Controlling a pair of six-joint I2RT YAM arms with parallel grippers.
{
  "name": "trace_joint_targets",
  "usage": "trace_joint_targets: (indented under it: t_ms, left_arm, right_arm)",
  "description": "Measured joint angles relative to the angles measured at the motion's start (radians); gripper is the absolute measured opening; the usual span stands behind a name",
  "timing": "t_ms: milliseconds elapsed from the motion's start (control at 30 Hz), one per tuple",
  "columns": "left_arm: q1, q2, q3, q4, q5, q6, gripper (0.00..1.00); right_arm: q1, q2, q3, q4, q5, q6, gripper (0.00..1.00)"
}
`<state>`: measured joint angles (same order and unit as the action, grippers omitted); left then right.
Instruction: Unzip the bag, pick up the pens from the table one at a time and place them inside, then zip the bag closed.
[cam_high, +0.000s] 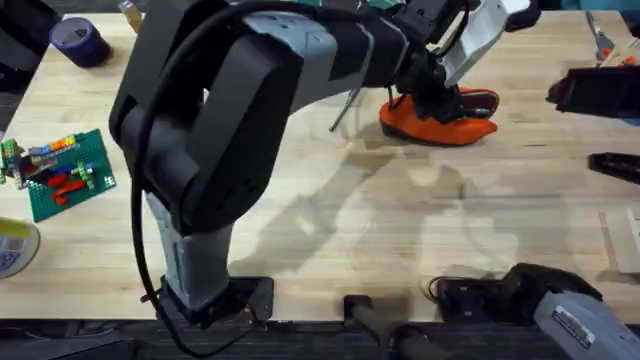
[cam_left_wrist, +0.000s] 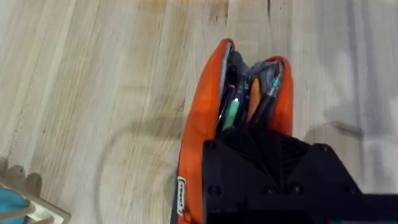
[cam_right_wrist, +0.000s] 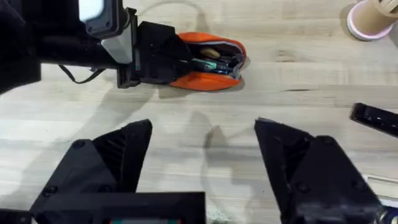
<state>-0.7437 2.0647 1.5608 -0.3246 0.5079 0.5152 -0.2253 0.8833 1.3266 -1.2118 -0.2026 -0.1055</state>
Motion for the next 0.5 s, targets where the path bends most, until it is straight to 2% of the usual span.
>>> trace_joint_targets:
  t_ms: [167, 200, 333, 367, 400, 467, 500]
  left_arm:
    - [0.000, 0.000, 0.000, -0.001, 0.000, 0.000, 0.057]
    - [0.000, 0.000, 0.000, -0.001, 0.000, 0.000, 0.123]
    - [0.000, 0.000, 0.000, -0.001, -0.003, 0.000, 0.508]
    - [0.000, 0.000, 0.000, 0.000, -0.003, -0.001, 0.610]
    - [0.000, 0.000, 0.000, 0.000, -0.004, 0.000, 0.758]
    - [0.000, 0.000, 0.000, -0.001, -0.003, -0.003, 0.955]
    - [0.000, 0.000, 0.000, -0.001, -0.003, -0.003, 0.985]
  right_arm:
    - [0.000, 0.000, 0.000, 0.000, 0.000, 0.000, 0.996]
    - [0.000, 0.000, 0.000, 0.000, 0.000, 0.000, 0.996]
    - [0.000, 0.000, 0.000, 0.000, 0.000, 0.000, 0.996]
    - [0.000, 0.000, 0.000, 0.000, 0.000, 0.000, 0.996]
    - [0.000, 0.000, 0.000, 0.000, 0.000, 0.000, 0.996]
    - [0.000, 0.000, 0.000, 0.000, 0.000, 0.000, 0.996]
    - [0.000, 0.000, 0.000, 0.000, 0.000, 0.000, 0.996]
